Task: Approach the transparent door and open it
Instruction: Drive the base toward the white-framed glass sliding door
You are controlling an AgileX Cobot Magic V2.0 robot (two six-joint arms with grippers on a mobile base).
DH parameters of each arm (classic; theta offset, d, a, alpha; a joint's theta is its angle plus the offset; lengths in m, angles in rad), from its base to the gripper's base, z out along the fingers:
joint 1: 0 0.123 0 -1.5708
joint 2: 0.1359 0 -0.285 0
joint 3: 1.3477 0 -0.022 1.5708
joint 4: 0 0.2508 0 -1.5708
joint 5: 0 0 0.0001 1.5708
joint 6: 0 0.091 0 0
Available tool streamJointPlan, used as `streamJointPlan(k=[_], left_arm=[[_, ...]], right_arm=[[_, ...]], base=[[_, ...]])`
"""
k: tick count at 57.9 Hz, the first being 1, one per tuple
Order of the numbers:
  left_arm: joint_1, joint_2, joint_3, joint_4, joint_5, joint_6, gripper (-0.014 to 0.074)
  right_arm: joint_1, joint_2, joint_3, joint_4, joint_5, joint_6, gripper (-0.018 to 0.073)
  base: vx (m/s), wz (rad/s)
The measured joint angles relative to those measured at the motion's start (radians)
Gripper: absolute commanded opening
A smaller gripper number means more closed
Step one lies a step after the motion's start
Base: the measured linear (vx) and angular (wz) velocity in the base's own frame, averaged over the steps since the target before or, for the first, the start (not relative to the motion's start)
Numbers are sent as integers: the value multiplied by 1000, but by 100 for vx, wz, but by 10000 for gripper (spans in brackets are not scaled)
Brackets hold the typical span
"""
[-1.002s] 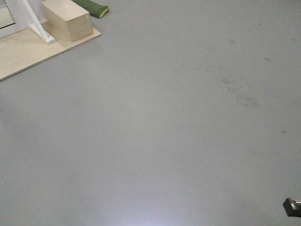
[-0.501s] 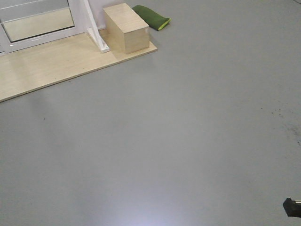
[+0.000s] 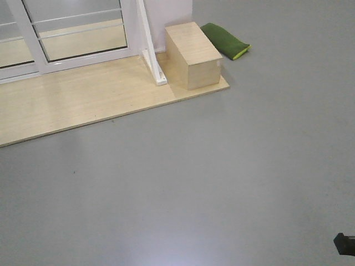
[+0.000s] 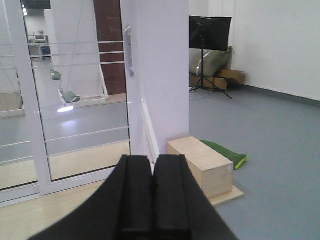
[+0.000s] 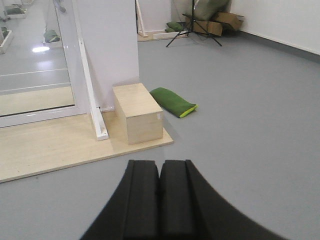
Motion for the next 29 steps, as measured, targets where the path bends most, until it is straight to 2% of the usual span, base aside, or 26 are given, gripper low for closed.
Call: streamJointPlan(k=[29], left_arm=[[0, 0, 0, 0, 0, 0, -6]], right_arm=[[0, 0, 0, 0, 0, 0, -8]], base=[[63, 36]])
